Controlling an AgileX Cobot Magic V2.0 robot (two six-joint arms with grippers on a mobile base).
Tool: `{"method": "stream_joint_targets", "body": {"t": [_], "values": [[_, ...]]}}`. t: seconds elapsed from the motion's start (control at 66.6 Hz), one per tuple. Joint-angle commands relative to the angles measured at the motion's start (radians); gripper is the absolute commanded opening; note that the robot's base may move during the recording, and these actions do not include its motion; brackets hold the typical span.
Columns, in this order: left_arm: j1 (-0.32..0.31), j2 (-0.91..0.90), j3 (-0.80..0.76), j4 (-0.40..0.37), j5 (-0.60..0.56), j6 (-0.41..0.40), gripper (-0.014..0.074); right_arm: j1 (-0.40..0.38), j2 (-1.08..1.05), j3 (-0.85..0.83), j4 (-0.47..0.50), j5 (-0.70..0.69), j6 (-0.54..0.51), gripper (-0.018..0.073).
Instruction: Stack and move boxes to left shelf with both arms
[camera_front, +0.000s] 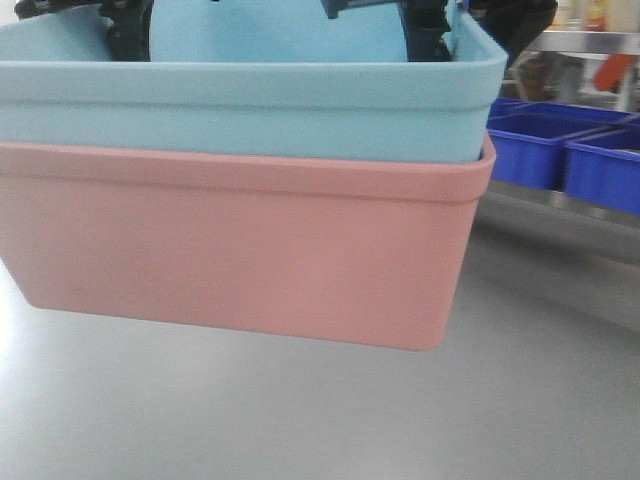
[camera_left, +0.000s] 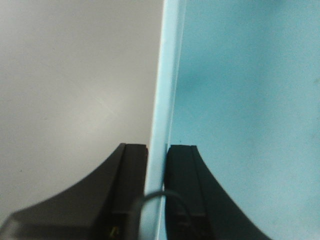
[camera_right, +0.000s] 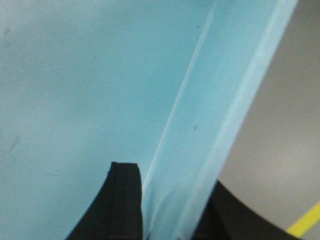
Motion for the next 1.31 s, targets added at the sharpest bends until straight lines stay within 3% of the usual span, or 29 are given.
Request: {"method": "stream_joint_targets", "body": {"t": [0.0,1.291], "values": [[-0.056,-0.052,-0.042,-0.123,-0.199,-0.012,-0.0003,0.023,-0.037,-0.059,0.052,-0.273,0.018,0.0055],[-0.062,-0.052,-0.042,-0.125,-0.199,-0.012,-0.0003,0.023,-0.037,-0.059,0.043,-0.274,0.018,0.0055]]}}
